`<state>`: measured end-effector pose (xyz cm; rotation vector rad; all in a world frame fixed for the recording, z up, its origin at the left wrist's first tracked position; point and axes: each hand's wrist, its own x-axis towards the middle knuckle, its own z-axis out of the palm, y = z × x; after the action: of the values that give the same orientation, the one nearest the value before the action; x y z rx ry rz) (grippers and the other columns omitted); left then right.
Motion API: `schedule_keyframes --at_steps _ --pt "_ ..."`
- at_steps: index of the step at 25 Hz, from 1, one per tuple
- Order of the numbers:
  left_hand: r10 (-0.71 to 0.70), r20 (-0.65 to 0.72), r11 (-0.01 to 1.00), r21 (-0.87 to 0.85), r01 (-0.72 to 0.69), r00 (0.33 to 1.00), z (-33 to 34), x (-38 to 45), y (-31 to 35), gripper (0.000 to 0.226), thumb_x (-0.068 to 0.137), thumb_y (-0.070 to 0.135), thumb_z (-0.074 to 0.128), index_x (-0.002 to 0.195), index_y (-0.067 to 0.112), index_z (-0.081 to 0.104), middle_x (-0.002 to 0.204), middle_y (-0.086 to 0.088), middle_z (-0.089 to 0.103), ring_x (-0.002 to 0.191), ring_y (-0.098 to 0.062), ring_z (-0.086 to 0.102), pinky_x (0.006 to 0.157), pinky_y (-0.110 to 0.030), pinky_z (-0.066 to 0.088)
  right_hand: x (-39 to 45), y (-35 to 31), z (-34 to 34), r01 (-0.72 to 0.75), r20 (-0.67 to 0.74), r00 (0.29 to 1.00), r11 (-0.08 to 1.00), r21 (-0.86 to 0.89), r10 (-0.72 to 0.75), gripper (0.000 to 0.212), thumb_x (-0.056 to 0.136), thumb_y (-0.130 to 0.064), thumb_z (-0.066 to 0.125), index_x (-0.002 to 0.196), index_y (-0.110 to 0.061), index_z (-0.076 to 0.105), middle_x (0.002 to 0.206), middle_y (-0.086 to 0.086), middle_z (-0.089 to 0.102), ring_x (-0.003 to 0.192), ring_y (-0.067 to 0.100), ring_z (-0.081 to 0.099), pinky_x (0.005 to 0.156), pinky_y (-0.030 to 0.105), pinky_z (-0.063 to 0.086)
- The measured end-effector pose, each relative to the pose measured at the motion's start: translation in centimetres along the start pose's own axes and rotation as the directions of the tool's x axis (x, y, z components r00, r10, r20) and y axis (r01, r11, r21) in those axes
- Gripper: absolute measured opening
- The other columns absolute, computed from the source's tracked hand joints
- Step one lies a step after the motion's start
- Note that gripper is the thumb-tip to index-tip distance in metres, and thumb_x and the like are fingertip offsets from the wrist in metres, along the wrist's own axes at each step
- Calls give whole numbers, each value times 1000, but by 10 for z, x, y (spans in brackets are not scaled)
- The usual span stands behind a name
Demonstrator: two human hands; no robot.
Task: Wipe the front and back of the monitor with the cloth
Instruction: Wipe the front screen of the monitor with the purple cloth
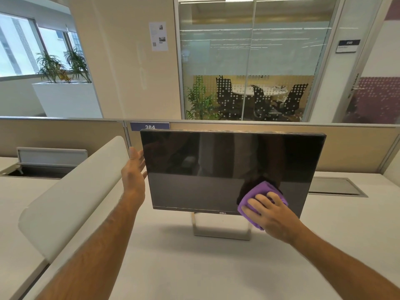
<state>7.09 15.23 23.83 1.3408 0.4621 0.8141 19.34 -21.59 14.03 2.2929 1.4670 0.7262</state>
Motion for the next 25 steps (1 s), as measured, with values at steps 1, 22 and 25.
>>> schedule_keyframes --at_steps 1,22,25 --pt "0 1 1000 2 0 1000 0 0 0 88 72 82 35 140 29 51 144 6 53 133 -23 50 113 -50 35 -1 1 -1 -13 12 1000 1000 6 13 74 52 -23 93 120 -16 65 116 11 66 100 34 64 83 47 55" --pt "-9 -30 1000 12 10 1000 2 -1 0 84 74 79 34 140 29 50 144 6 53 132 -23 49 112 -47 36 -67 22 23 -72 53 996 997 34 70 84 36 -22 99 114 -16 70 110 12 69 95 35 66 77 49 56" --pt "-10 -30 1000 15 10 1000 1 -1 0 84 74 79 34 140 30 51 144 6 52 133 -23 49 112 -48 36 -82 18 33 -57 74 996 998 39 54 87 31 -23 101 112 -17 71 107 10 70 93 34 68 75 49 57"
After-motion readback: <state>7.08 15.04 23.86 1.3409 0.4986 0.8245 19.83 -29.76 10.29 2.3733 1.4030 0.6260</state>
